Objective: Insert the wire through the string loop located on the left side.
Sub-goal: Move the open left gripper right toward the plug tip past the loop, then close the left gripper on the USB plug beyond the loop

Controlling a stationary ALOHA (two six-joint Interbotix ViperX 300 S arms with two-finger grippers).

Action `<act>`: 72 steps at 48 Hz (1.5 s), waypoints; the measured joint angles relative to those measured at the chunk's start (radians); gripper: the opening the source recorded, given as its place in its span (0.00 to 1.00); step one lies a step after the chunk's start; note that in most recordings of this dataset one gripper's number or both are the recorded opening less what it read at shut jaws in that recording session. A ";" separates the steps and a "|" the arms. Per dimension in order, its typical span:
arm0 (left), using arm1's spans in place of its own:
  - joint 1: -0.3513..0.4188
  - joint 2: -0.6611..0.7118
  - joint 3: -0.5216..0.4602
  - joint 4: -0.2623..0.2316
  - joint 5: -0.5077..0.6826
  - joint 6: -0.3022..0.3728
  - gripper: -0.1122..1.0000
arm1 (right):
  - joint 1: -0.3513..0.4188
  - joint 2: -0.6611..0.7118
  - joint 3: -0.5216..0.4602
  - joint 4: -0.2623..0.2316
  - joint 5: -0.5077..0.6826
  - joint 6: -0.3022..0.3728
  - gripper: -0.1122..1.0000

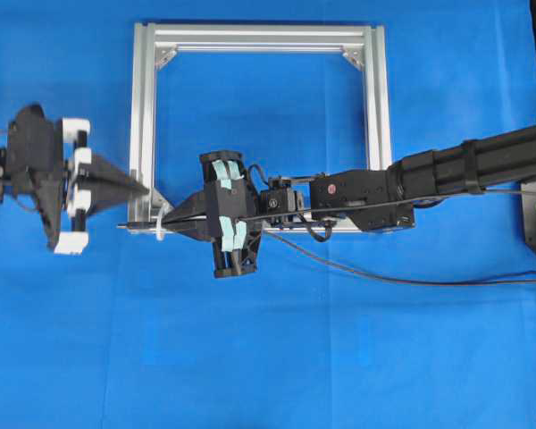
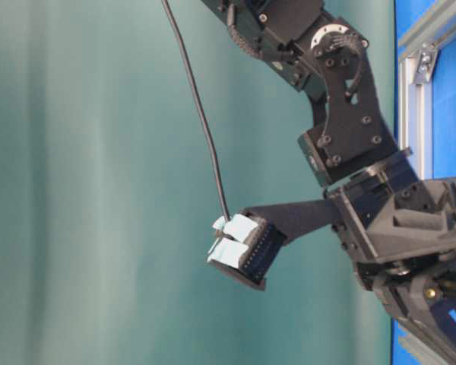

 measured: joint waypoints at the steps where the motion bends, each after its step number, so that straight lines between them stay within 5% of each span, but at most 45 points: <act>1: -0.012 0.000 0.000 0.000 0.002 0.000 0.10 | 0.000 0.000 0.000 0.000 0.000 0.000 0.11; 14: -0.115 0.000 -0.012 0.000 0.000 0.000 0.10 | 0.000 0.000 0.000 0.000 0.000 0.002 0.11; 41: -0.117 0.005 -0.018 0.000 0.003 0.017 0.12 | 0.000 0.000 0.000 0.000 0.000 0.002 0.11; 46: -0.118 0.003 -0.017 0.000 0.005 0.018 0.27 | 0.000 0.000 0.000 0.002 0.000 0.002 0.11; 53: -0.118 0.003 -0.017 0.000 0.008 0.021 0.70 | 0.000 0.000 0.000 0.000 0.000 0.002 0.11; 58: -0.117 0.003 -0.017 0.000 0.015 0.029 0.90 | 0.000 0.000 0.000 0.000 0.000 0.002 0.11; 72: -0.118 0.006 -0.020 0.000 0.049 0.029 0.90 | 0.000 0.000 0.000 0.000 0.000 0.002 0.11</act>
